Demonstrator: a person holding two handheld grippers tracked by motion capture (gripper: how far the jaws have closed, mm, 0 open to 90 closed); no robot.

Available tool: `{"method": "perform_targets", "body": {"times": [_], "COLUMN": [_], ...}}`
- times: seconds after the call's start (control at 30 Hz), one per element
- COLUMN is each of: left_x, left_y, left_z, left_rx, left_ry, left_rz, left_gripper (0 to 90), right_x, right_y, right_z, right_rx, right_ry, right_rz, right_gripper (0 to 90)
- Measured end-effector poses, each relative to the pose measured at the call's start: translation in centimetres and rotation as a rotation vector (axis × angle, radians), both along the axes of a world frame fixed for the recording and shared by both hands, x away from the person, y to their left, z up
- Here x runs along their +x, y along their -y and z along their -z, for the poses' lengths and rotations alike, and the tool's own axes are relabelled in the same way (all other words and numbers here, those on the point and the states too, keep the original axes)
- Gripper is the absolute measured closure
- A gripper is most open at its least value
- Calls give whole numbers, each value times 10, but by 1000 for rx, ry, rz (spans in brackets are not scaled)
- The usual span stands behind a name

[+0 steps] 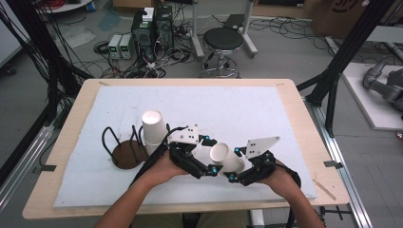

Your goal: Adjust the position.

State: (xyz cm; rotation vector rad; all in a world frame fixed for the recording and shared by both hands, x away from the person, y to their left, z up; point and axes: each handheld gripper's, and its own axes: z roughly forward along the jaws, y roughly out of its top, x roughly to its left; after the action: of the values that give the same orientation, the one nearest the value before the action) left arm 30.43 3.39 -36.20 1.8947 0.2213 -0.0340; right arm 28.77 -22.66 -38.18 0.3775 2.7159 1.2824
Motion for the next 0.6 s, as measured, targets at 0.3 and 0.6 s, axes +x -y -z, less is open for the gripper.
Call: {"method": "perform_targets", "body": {"times": [0.3,0.6], "left_x": [2,4], "left_y": [5,11], "left_z": [-3,4], "left_rx": [96,194], "left_ry": [-2,-31], "left_rz": [41,81], "left_gripper": [169,232], "right_x": [1,-2], "right_y": [-13,-25], "right_z": [-4,-3], "right_rx": [-129,-233], "right_ry": [5,1], "right_rz": [-50,-76], "right_gripper": [305,303]}}
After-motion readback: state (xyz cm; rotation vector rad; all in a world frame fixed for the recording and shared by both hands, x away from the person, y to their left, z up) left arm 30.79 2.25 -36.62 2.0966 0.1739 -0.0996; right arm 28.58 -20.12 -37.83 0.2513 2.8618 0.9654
